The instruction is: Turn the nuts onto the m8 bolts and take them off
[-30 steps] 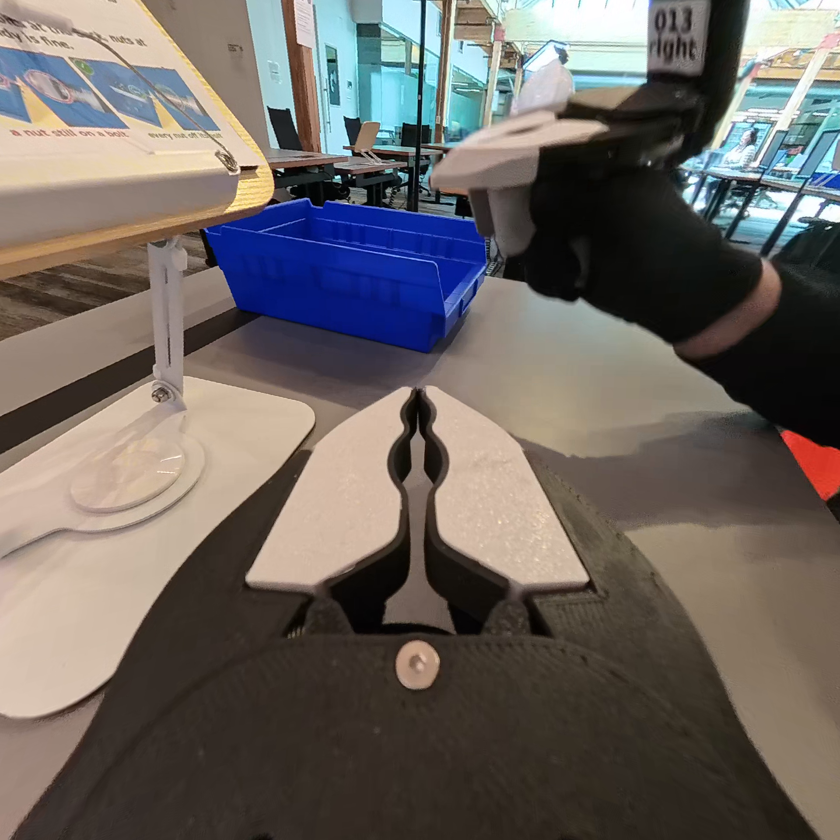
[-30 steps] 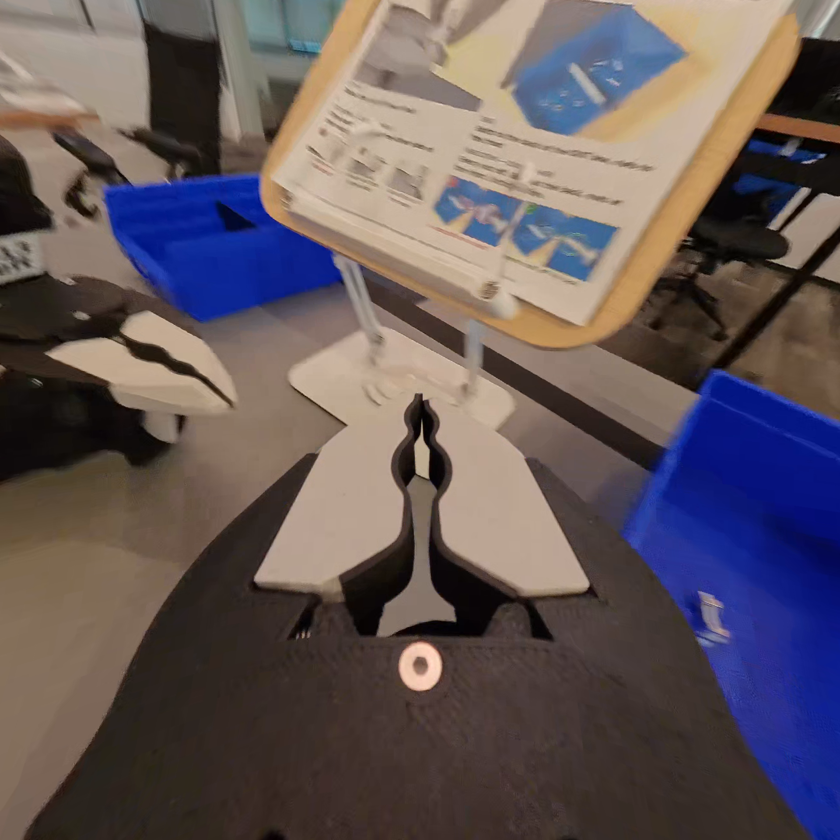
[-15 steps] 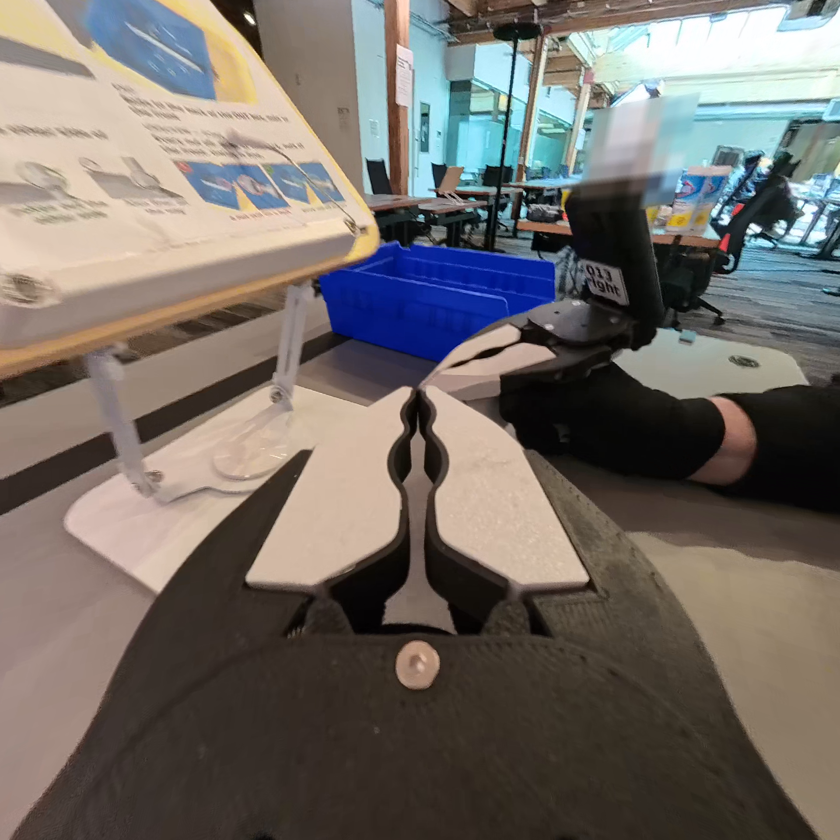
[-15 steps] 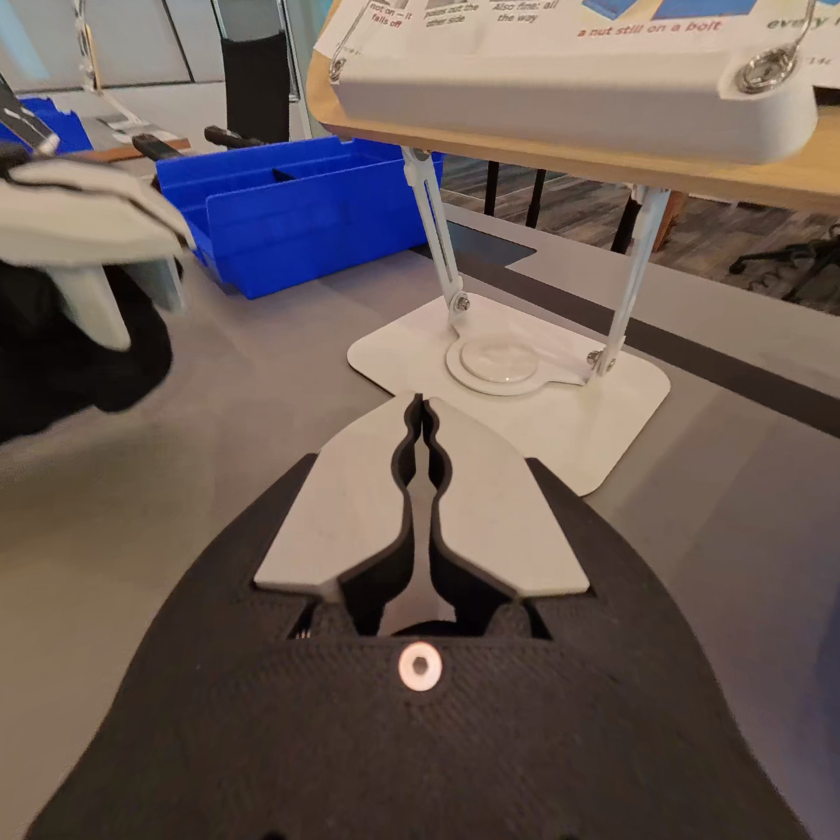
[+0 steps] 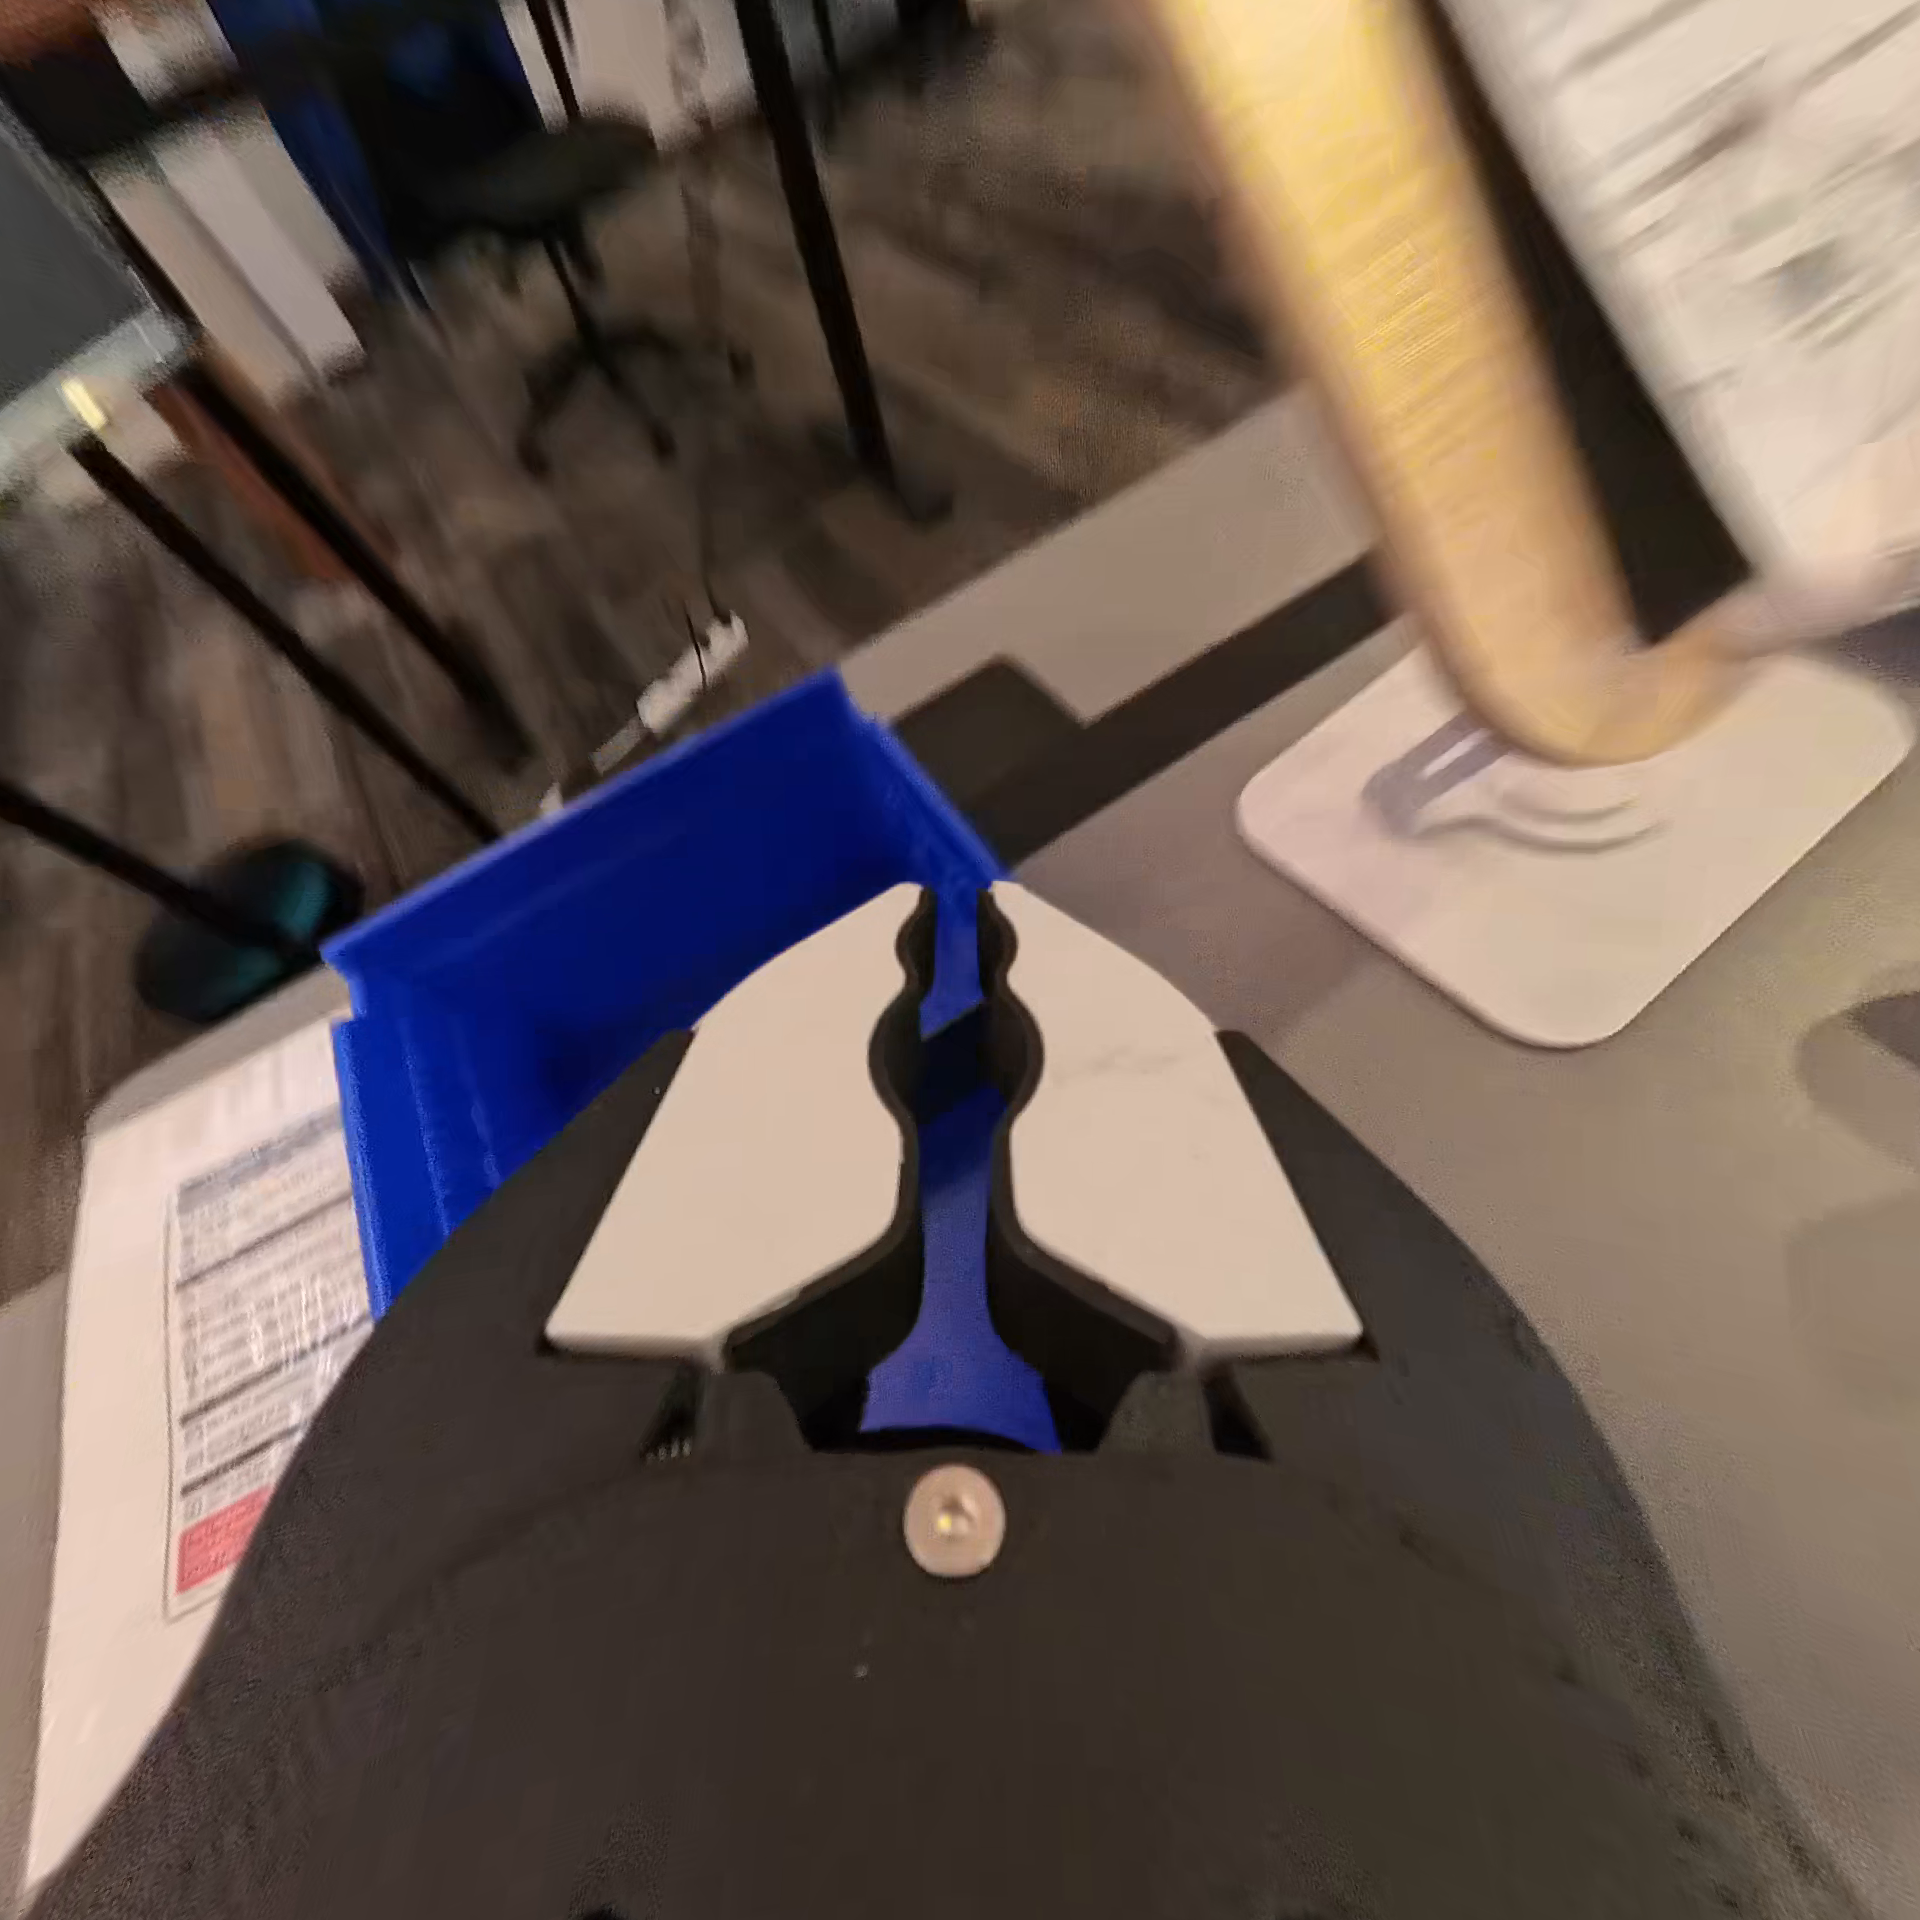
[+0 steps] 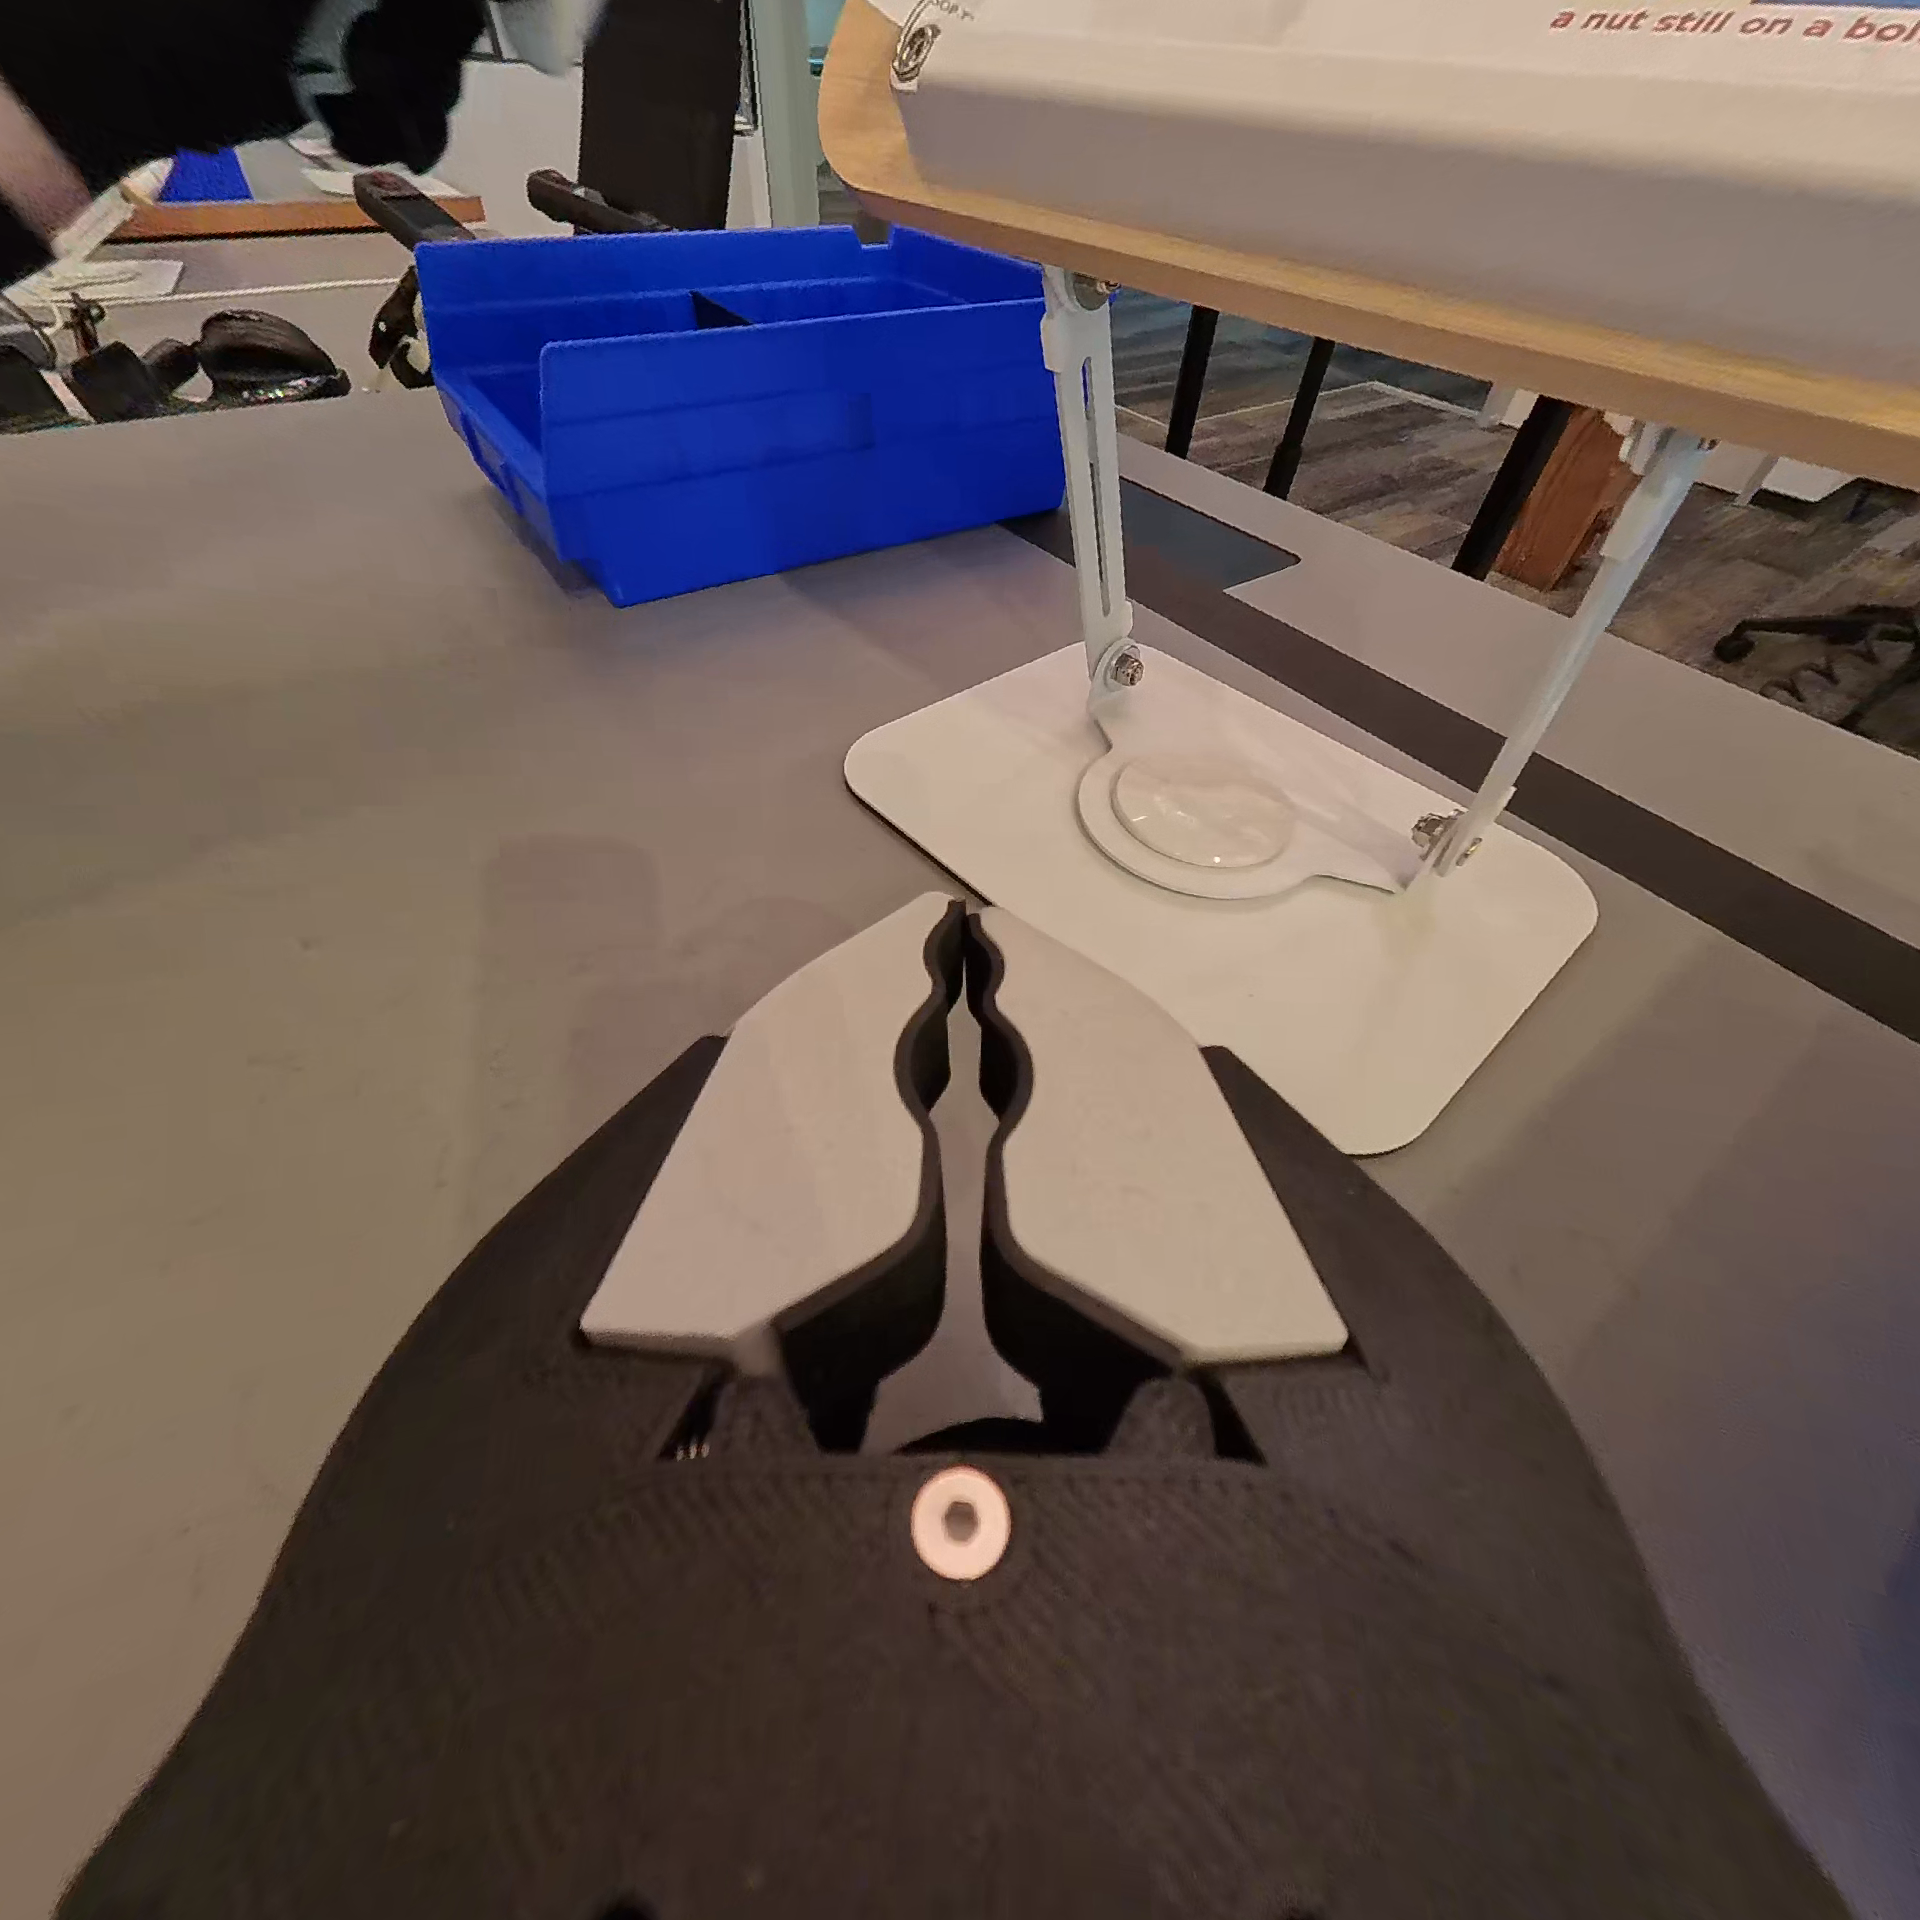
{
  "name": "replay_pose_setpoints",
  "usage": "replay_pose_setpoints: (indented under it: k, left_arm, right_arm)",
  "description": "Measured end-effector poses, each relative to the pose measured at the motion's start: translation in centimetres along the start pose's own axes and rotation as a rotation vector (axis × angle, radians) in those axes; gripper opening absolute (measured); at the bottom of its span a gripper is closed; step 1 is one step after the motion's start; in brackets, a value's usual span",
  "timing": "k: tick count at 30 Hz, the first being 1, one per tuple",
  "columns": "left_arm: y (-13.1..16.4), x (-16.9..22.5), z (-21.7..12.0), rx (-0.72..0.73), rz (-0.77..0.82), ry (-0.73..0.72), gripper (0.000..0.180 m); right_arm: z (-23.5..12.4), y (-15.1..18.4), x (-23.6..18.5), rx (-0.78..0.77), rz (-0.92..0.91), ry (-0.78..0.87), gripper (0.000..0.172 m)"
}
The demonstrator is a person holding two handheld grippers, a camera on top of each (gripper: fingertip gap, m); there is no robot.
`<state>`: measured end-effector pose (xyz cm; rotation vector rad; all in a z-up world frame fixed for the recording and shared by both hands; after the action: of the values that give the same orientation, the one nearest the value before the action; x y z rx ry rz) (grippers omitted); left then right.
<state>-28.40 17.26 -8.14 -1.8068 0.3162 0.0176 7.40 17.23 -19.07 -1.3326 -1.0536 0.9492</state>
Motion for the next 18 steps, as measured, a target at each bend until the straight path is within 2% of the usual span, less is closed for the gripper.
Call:
replay_pose_setpoints:
  k: [2, 6, 9, 13, 18]
  left_arm:
    - [2.8, -2.6, 2.1, -0.175, -0.041, 0.014, 0.011]
    - [8.2, -5.4, 5.4, -0.510, -0.122, 0.039, 0.038]
    - [10.5, -6.3, 7.1, -0.673, -0.159, 0.038, 0.050]
    - [12.2, -7.4, 8.8, -0.799, -0.184, 0.031, 0.044]
    - [12.8, -7.6, 9.4, -0.920, -0.215, 0.051, 0.037]
  right_arm:
    - [0.1, 0.1, -0.1, -0.007, -0.002, -0.008, 0.000]
    - [0.2, 0.3, -0.4, -0.021, -0.006, -0.026, 0.000]
    - [0.2, 0.4, -0.5, -0.027, -0.007, -0.040, 0.000]
    - [0.2, 0.4, -0.6, -0.023, 0.000, -0.054, 0.000]
    - [0.1, 0.3, -0.8, -0.019, 0.004, -0.065, 0.000]
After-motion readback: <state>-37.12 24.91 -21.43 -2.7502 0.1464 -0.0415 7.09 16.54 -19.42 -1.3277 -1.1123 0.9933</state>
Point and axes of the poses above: each gripper's, where its closed fingertips meet, z out along the fingers, y out of its underside, x = y × z across the jaws, the point moved 2 cm from there along -z, back along the fingers, and after that the axes turned 13 degrees about x, right-handed, at the moved point
